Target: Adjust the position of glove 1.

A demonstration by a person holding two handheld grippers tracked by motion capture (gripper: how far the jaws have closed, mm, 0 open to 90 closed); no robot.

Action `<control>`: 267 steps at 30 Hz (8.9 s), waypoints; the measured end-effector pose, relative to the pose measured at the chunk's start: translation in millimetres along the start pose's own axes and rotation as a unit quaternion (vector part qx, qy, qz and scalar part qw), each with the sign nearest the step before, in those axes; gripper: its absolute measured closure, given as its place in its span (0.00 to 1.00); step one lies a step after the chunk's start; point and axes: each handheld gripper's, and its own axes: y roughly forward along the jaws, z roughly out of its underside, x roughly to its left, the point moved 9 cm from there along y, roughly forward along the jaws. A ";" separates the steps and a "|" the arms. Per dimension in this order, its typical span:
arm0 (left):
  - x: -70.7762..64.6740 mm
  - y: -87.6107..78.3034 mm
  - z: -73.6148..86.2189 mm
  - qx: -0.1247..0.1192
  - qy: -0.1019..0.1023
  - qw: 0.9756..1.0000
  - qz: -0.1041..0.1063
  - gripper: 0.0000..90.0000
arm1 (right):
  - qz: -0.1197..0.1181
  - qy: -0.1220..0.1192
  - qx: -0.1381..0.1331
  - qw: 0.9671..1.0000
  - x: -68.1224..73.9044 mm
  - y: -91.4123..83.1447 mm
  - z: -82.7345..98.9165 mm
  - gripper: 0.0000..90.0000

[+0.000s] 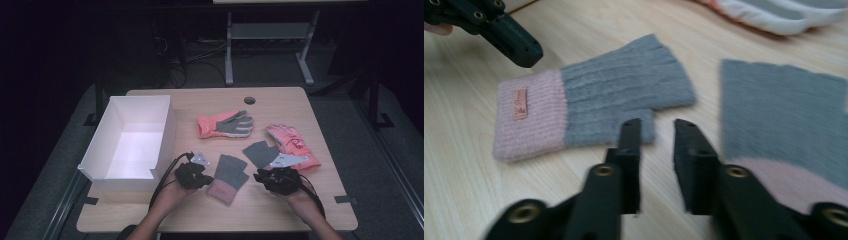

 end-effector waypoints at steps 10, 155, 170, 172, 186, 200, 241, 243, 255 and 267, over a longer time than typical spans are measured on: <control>-1.9 5.8 0.2 0.006 0.005 1.000 0.005 1.00 | -0.009 -0.023 0.046 0.999 15.4 41.7 -1.7 1.00; -10.9 6.4 17.6 -0.040 0.015 0.999 -0.010 0.16 | 0.056 0.032 0.074 0.995 -97.6 -13.9 -10.2 1.00; -11.4 8.4 18.6 -0.034 0.016 0.999 -0.011 0.16 | 0.047 0.022 0.116 0.992 -82.9 4.8 2.9 1.00; -11.6 8.2 18.7 -0.033 0.016 0.999 -0.011 0.16 | 0.034 0.021 0.119 0.992 -75.7 6.7 2.6 1.00; -10.8 5.8 18.6 -0.031 0.021 0.999 -0.010 0.16 | -0.027 -0.017 0.109 0.994 -28.0 13.5 -5.8 1.00; -12.5 4.6 17.5 -0.035 0.010 0.999 -0.009 0.20 | 0.013 0.002 0.118 0.993 -55.0 -9.2 29.8 1.00; 1.0 -12.7 8.7 -0.074 -0.024 0.997 -0.010 0.20 | -0.140 -0.083 0.133 0.978 64.3 36.6 16.6 1.00; 0.8 -13.0 9.0 -0.072 -0.024 0.997 -0.011 0.20 | -0.149 -0.094 0.130 0.976 71.5 42.7 13.7 1.00; -0.8 -16.4 -5.7 -0.059 -0.009 0.998 -0.017 0.18 | -0.147 -0.096 0.114 0.978 73.2 39.8 6.8 0.89; -8.2 9.8 -33.9 -0.022 -0.008 1.000 -0.011 0.15 | -0.039 -0.031 0.074 0.996 16.0 -5.5 23.5 0.34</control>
